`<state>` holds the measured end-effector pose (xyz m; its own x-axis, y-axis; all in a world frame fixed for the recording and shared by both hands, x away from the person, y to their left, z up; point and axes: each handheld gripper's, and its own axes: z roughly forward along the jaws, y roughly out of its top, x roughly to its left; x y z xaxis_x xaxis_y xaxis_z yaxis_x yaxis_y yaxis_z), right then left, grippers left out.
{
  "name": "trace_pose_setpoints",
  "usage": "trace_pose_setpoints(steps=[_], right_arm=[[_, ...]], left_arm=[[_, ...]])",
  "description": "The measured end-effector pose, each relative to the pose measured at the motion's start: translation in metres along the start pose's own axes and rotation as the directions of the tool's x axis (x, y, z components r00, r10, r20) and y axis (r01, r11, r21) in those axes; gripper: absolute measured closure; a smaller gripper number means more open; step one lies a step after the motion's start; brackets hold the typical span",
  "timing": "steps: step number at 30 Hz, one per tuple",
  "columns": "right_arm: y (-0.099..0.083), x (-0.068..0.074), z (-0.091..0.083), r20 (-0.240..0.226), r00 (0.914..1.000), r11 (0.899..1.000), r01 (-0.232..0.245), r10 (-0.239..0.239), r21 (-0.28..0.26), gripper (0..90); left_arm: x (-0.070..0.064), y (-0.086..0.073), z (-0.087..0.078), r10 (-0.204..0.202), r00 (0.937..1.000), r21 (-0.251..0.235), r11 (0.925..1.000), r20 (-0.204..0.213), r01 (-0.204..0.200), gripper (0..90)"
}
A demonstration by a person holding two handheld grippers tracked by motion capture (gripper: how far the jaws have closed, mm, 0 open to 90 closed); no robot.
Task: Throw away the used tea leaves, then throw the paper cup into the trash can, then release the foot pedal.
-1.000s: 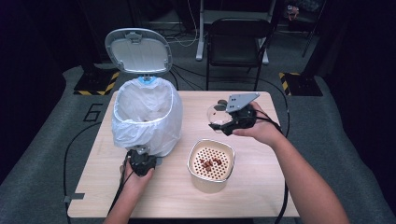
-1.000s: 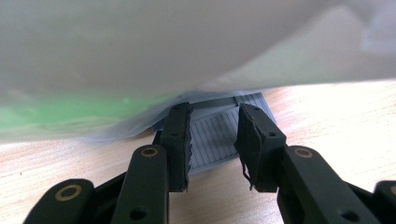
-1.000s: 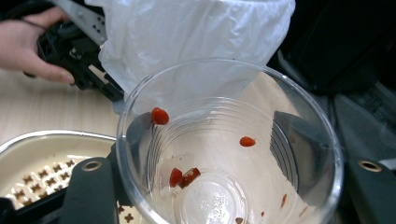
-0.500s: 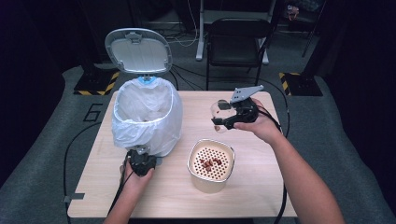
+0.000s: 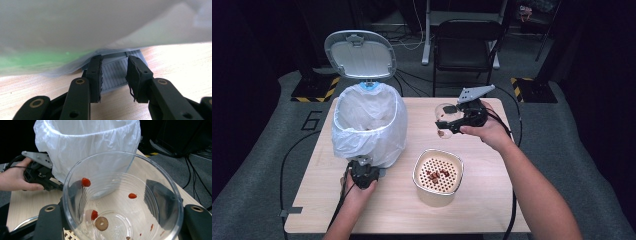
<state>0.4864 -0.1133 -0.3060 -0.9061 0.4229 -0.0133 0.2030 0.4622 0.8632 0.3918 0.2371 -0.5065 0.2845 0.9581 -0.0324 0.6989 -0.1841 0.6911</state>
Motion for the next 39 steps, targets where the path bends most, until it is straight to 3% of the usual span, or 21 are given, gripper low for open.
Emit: trace_pose_setpoints(steps=[11, 26, 39], right_arm=[[0.037, 0.022, -0.001, 0.037, 0.9979, 0.999, -0.053, 0.053, 0.005, 34.4], [0.086, 0.032, 0.015, 0.048, 0.9981, 0.999, -0.039, 0.038, 0.008, 34.3], [0.119, 0.041, 0.032, 0.047, 0.9983, 0.999, -0.031, 0.033, -0.035, 33.6]], left_arm=[[0.000, 0.000, 0.000, 0.001, 1.0000, 0.001, 1.0000, 0.000, -0.001, 64.9], [0.000, 0.000, 0.000, -0.004, 1.0000, -0.005, 1.0000, 0.003, 0.004, 64.9], [0.000, 0.000, -0.001, 0.002, 0.9999, 0.006, 1.0000, 0.010, -0.002, 64.9]])
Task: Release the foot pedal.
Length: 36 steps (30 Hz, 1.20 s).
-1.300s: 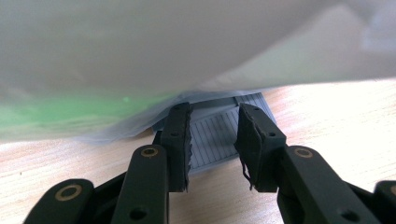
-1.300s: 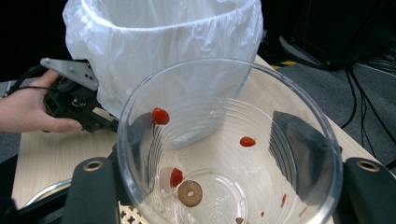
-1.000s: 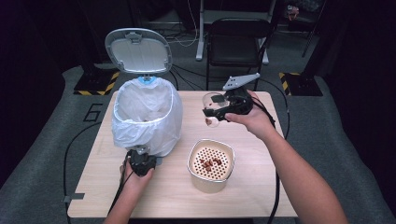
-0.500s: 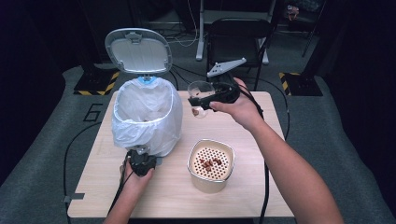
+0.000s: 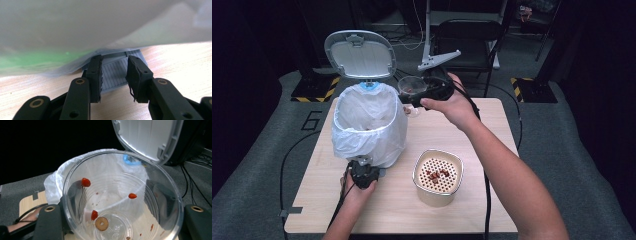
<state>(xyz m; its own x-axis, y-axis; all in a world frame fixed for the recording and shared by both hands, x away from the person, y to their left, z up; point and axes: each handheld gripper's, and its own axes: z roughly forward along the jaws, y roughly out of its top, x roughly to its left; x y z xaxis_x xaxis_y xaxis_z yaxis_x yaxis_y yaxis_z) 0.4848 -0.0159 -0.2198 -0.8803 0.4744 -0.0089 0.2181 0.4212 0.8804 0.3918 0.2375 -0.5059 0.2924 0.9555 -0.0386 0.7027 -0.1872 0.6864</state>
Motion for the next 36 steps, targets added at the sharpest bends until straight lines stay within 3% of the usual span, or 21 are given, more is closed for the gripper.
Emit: trace_pose_setpoints(steps=[8, 15, 25, 36], right_arm=[[0.024, 0.011, 0.018, -0.020, 0.9997, 1.000, 0.011, -0.011, 0.007, 33.4], [0.033, 0.016, 0.044, -0.032, 0.9994, 0.999, 0.019, -0.017, 0.033, 33.0], [0.033, 0.025, 0.082, -0.041, 0.9990, 0.997, 0.020, -0.017, 0.075, 32.7], [0.026, 0.026, 0.110, -0.026, 0.9996, 0.994, -0.008, 0.011, 0.110, 31.8]], left_arm=[[0.000, 0.000, 0.000, 0.001, 1.0000, -0.001, 1.0000, 0.001, -0.001, 64.9], [0.000, 0.000, 0.000, 0.001, 1.0000, 0.000, 1.0000, 0.001, -0.001, 64.8], [0.000, 0.000, 0.000, 0.001, 1.0000, -0.004, 1.0000, 0.001, -0.001, 64.9], [0.000, 0.000, 0.000, 0.002, 1.0000, -0.004, 1.0000, -0.001, -0.002, 64.9]])
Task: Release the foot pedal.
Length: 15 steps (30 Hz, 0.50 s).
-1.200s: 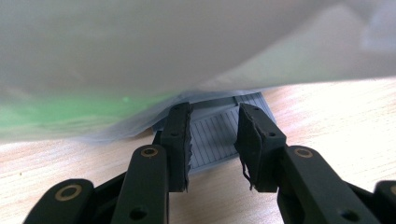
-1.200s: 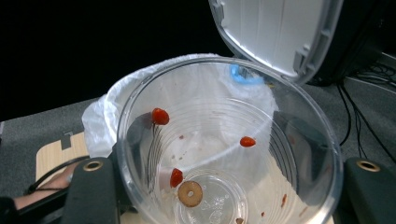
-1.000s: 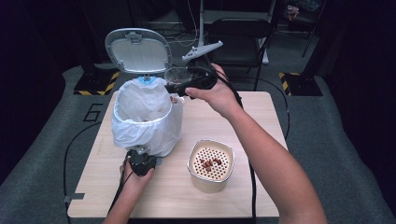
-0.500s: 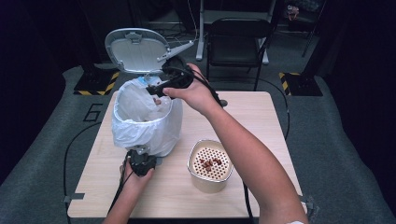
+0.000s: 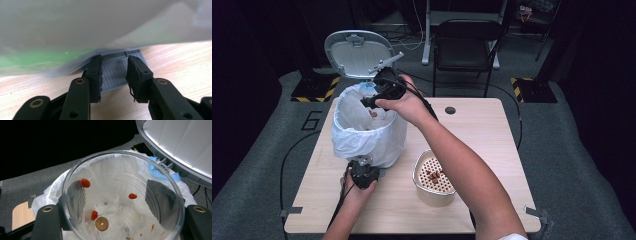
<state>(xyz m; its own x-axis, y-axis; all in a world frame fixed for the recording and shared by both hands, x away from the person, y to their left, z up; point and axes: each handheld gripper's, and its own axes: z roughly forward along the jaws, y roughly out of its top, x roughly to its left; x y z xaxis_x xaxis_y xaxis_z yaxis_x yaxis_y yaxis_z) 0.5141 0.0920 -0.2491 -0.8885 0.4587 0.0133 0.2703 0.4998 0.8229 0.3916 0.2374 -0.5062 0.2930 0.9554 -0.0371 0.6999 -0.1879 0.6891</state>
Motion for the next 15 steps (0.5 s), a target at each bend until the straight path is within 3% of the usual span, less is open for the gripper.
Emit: trace_pose_setpoints(steps=[4, 6, 8, 10, 13, 15], right_arm=[[0.001, 0.000, 0.009, -0.007, 0.9999, 1.000, -0.014, 0.014, 0.001, 29.7], [0.001, 0.002, 0.014, 0.021, 0.9998, 1.000, -0.002, 0.002, 0.007, 26.0], [0.003, 0.004, 0.019, 0.007, 0.9999, 1.000, -0.015, 0.015, -0.012, 16.6], [0.005, 0.005, 0.022, 0.001, 0.9992, 0.999, -0.039, 0.040, -0.034, 12.8], [0.005, 0.009, 0.025, -0.002, 0.9997, 0.999, -0.023, 0.023, -0.047, 0.5], [0.004, 0.011, 0.025, 0.007, 1.0000, 0.999, 0.002, -0.002, -0.038, 0.5]], left_arm=[[-0.001, 0.000, 0.001, -0.012, 0.9999, -0.012, 0.9999, -0.003, 0.012, 64.9], [-0.001, -0.001, 0.001, -0.017, 0.9999, -0.016, 0.9997, -0.003, 0.017, 64.9], [-0.001, -0.001, 0.001, -0.014, 0.9999, -0.014, 0.9998, -0.003, 0.014, 64.9], [0.000, 0.000, 0.001, 0.000, 1.0000, -0.024, 0.9997, 0.001, 0.000, 64.9], [0.000, 0.000, 0.001, 0.002, 1.0000, -0.019, 0.9998, 0.002, -0.002, 64.9], [0.001, -0.001, -0.001, 0.014, 0.9999, 0.005, 0.9999, -0.002, -0.014, 64.8]])
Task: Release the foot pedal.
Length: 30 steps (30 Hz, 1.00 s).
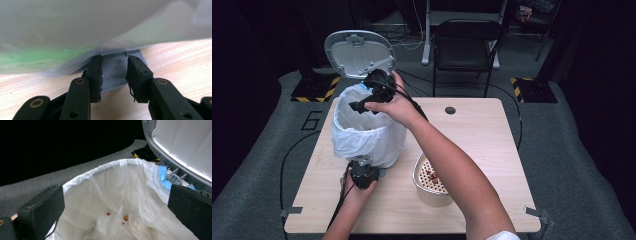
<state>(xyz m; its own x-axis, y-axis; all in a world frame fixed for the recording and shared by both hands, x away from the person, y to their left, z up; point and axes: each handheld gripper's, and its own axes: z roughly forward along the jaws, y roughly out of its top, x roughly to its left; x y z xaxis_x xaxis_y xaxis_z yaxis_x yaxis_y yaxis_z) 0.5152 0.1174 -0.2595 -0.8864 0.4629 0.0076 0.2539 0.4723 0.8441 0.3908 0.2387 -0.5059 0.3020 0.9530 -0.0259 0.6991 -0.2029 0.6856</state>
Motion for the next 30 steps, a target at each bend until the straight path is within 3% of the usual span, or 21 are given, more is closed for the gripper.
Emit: trace_pose_setpoints(steps=[2, 6, 7, 9, 10, 13, 17, 20, 21, 24, 25, 26, 27, 28, 30], right_arm=[[-0.001, 0.001, -0.001, 0.009, 0.9998, 1.000, 0.017, -0.017, 0.014, 1.2], [-0.002, 0.001, -0.007, 0.008, 0.9998, 1.000, 0.017, -0.017, 0.018, 4.9], [-0.003, 0.001, -0.009, 0.006, 0.9998, 1.000, 0.021, -0.021, 0.017, 5.9], [-0.005, 0.000, -0.014, -0.004, 0.9999, 1.000, 0.010, -0.010, 0.020, 10.5], [-0.007, 0.000, -0.017, -0.011, 0.9999, 1.000, 0.003, -0.003, 0.019, 14.1], [-0.011, -0.001, -0.028, -0.021, 0.9998, 1.000, 0.005, -0.005, 0.031, 15.3], [-0.021, -0.005, -0.043, -0.014, 0.9997, 0.998, 0.022, -0.021, 0.057, 17.6], [-0.030, -0.011, -0.056, 0.004, 1.0000, 0.997, 0.009, -0.009, 0.083, 18.5], [-0.032, -0.014, -0.061, 0.014, 0.9999, 0.996, 0.007, -0.008, 0.088, 18.5], [-0.041, -0.025, -0.077, 0.037, 0.9992, 0.998, -0.020, 0.018, 0.057, 18.9], [-0.044, -0.029, -0.082, 0.045, 0.9987, 0.998, -0.027, 0.025, 0.053, 18.9], [-0.047, -0.032, -0.087, 0.053, 0.9981, 0.998, -0.034, 0.031, 0.047, 18.9], [-0.051, -0.036, -0.091, 0.064, 0.9974, 0.999, -0.034, 0.031, 0.041, 19.0], [-0.054, -0.038, -0.095, 0.072, 0.9966, 0.999, -0.042, 0.040, 0.034, 19.2], [-0.062, -0.044, -0.103, 0.083, 0.9952, 0.998, -0.054, 0.052, 0.029, 19.2]], left_arm=[[-0.001, 0.000, 0.002, -0.013, 0.9999, -0.024, 0.9996, 0.004, 0.013, 64.9], [-0.001, 0.000, 0.002, -0.011, 0.9999, -0.022, 0.9997, 0.005, 0.011, 64.8], [-0.002, 0.000, 0.001, -0.027, 0.9996, -0.015, 0.9995, 0.002, 0.027, 64.9], [0.000, 0.001, 0.001, -0.011, 0.9999, 0.003, 0.9999, 0.009, 0.011, 64.8], [-0.001, 0.001, 0.001, -0.029, 0.9995, -0.007, 0.9996, 0.011, 0.029, 64.8], [0.001, 0.003, 0.001, 0.004, 0.9997, 0.016, 0.9999, 0.024, -0.004, 64.7], [0.001, 0.003, 0.001, -0.003, 0.9998, 0.006, 1.0000, 0.019, 0.003, 64.7], [-0.001, 0.001, 0.001, -0.023, 0.9997, -0.004, 0.9997, 0.012, 0.023, 64.7], [0.001, 0.001, 0.001, -0.004, 0.9999, 0.005, 1.0000, 0.015, 0.004, 64.7], [0.001, 0.001, 0.001, -0.005, 0.9998, 0.003, 1.0000, 0.019, 0.005, 64.6], [0.001, 0.001, 0.003, -0.013, 0.9997, -0.030, 0.9995, 0.021, 0.014, 64.5], [0.004, 0.001, 0.000, 0.012, 0.9993, -0.001, 0.9999, 0.036, -0.011, 64.0], [0.007, 0.001, 0.000, 0.030, 0.9989, -0.014, 0.9995, 0.037, -0.029, 63.2], [0.007, -0.001, 0.001, 0.011, 0.9986, -0.035, 0.9993, 0.051, -0.009, 61.0], [0.009, -0.002, -0.002, 0.013, 0.9967, -0.006, 0.9999, 0.080, -0.013, 55.6]])
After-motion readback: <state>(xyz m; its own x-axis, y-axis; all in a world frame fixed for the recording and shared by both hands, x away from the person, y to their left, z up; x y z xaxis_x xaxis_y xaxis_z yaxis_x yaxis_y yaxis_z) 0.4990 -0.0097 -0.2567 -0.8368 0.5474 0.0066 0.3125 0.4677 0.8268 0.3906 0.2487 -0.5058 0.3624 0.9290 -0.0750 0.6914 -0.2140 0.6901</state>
